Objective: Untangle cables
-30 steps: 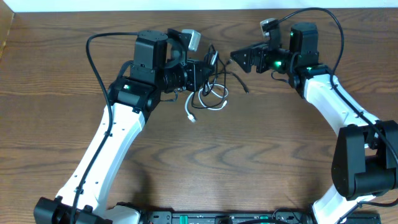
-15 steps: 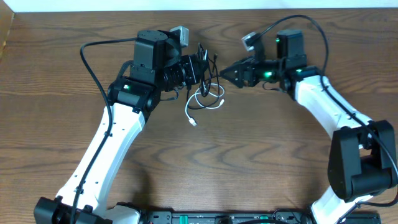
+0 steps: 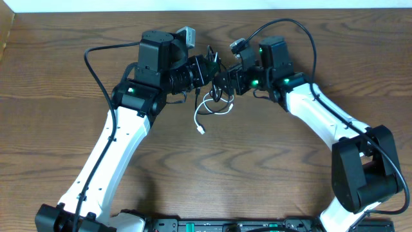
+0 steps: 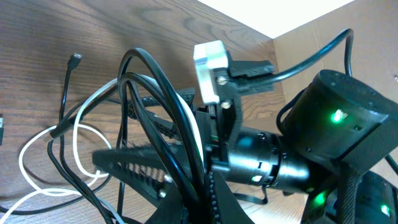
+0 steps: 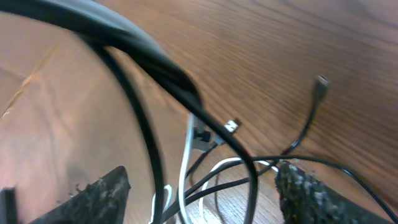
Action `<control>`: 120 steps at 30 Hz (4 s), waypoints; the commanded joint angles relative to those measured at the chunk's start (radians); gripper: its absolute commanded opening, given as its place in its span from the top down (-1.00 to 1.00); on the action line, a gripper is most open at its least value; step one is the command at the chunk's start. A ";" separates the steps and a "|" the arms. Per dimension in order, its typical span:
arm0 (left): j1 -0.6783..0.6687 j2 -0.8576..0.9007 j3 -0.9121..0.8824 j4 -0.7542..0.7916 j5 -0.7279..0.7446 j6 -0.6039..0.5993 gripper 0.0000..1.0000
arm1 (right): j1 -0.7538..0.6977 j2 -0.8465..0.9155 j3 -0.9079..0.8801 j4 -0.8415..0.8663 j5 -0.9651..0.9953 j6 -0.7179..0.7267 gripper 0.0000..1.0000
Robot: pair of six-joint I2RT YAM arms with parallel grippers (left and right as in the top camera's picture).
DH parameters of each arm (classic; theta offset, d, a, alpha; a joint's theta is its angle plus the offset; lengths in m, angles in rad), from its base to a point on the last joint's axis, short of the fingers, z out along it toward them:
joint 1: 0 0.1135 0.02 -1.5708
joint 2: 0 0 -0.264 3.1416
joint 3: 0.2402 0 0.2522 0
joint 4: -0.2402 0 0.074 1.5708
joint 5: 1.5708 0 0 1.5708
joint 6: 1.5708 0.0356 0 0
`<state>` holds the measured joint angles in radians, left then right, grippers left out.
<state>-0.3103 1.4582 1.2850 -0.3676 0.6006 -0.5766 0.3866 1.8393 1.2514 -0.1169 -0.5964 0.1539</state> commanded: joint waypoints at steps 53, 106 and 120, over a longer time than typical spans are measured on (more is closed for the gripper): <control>0.402 -0.074 0.013 -0.146 -0.216 0.157 0.85 | -0.585 0.016 0.004 -0.435 0.728 0.110 -0.03; 0.099 0.015 0.013 0.052 -0.099 0.125 0.85 | -0.382 0.016 0.035 -0.340 -0.158 -0.188 -0.17; 0.100 0.107 -0.082 -0.330 -0.527 -0.156 0.85 | -0.108 0.016 0.035 -0.216 0.206 0.362 -0.30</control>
<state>-0.2111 1.5135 1.2415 -0.6979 0.1413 -0.6510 0.2371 1.8458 1.2671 -0.3340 -0.5224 0.3546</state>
